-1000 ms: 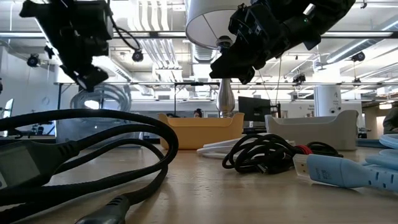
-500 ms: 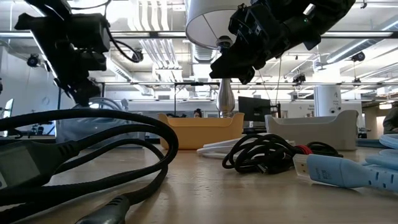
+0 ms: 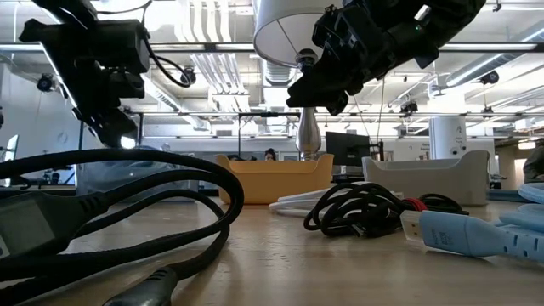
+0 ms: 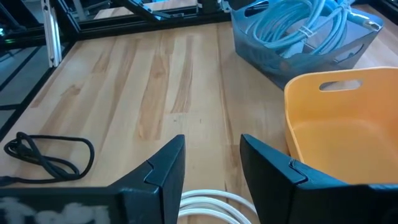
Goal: Sort HDMI cables
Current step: Put the blue HDMI cable into the black bin
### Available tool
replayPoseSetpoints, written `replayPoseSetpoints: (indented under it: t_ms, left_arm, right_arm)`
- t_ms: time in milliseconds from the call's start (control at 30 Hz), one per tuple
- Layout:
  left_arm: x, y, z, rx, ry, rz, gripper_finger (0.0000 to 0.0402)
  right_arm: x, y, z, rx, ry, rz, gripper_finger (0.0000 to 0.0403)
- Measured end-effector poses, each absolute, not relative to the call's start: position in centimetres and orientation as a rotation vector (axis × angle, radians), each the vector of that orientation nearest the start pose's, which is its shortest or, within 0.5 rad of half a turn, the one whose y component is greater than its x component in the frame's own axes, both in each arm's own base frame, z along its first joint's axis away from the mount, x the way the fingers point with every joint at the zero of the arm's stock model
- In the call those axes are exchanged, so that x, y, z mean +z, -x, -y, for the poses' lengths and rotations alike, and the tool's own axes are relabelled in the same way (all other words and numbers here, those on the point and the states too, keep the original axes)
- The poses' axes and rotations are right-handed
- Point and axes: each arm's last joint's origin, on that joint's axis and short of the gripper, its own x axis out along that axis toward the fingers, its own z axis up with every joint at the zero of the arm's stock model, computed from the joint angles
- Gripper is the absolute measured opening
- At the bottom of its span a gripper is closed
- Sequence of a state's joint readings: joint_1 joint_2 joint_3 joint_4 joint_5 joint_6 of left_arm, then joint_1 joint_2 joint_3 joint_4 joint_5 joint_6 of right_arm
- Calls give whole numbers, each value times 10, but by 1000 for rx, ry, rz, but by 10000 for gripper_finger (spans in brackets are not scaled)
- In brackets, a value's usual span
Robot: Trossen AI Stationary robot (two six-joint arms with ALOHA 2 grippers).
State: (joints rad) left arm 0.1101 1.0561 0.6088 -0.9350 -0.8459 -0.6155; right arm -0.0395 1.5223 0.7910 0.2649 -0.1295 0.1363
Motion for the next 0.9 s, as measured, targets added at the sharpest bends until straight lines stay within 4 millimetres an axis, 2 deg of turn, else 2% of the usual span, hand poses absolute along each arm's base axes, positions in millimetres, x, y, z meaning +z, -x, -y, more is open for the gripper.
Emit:
replayPoseSetpoints:
  t_ms: [200, 467, 633, 900]
  left_arm:
    - [207, -155, -39, 1135, 3, -982, 185]
    - [247, -172, -39, 1020, 78, -912, 180]
    - [260, -181, -38, 923, 103, -870, 179]
    - [259, -196, -36, 826, 60, -762, 177]
  right_arm:
    - [205, -316, 9, 51, -195, -470, 163]
    - [209, -318, -1, 77, -212, -461, 164]
    - [218, -321, -25, 154, -173, -513, 164]
    - [226, -309, -72, 232, -194, -827, 164]
